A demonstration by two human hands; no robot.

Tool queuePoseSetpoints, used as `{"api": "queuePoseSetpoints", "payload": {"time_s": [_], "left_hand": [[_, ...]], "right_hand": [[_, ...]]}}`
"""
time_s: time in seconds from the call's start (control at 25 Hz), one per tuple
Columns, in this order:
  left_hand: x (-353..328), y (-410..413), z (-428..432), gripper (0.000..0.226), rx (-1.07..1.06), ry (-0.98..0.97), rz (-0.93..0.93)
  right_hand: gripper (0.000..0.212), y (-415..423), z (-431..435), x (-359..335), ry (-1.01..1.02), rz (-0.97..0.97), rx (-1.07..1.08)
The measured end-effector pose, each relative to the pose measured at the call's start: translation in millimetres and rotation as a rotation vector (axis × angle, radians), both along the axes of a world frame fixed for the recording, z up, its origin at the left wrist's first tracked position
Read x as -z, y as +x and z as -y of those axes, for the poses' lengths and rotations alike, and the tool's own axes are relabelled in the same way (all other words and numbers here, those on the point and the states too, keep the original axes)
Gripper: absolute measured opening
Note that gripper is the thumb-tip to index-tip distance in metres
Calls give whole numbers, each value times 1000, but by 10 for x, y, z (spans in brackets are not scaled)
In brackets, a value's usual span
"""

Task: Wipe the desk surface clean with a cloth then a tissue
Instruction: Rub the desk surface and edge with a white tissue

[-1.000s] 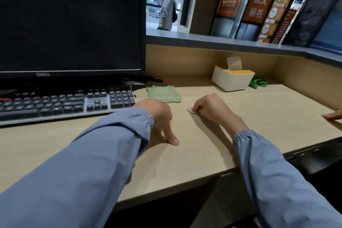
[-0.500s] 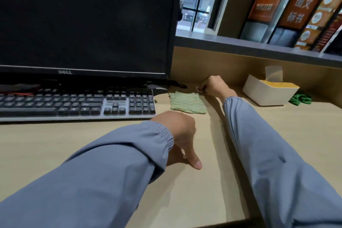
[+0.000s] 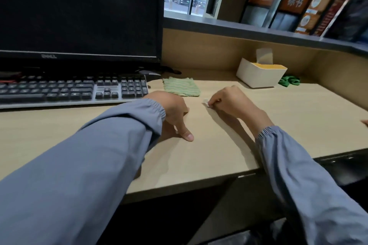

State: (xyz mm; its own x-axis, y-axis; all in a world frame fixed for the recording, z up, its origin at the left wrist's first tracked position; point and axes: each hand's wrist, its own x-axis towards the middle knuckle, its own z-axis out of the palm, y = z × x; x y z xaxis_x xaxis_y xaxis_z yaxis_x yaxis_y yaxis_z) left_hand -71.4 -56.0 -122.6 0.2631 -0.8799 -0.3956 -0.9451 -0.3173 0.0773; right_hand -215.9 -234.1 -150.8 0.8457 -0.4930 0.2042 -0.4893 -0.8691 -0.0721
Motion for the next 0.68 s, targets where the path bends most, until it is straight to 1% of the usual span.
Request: {"api": "queuePoseSetpoints", "payload": {"time_s": [0.12,0.24,0.32,0.4,0.48,0.52,0.68], "left_hand": [[44,-50,-121,103,13,-58,30],[173,-81,-375,86,19,-234,-39],[276,-83,-569,71,45,-355,-62],[342,-103,-785,55,65,-428,-55],[353,-135,-998,44,81,-478,-64],[344,-159,-1125,41,91,-502,-58],[361,-149,-1610,31,78,-586,-27]], "right_hand": [[19,-625,-619,65,3,14,-39],[14,-1179,-1155,178,10,144,-139],[16,-1417,-1332,282,43,225,-190],[17,-1553,-1448,358,23,282,-207],[15,-1629,-1536,391,6,307,-218],[17,-1667,-1576,403,7,305,-220],[36,-1814,-1610,443,64,269,-233]]}}
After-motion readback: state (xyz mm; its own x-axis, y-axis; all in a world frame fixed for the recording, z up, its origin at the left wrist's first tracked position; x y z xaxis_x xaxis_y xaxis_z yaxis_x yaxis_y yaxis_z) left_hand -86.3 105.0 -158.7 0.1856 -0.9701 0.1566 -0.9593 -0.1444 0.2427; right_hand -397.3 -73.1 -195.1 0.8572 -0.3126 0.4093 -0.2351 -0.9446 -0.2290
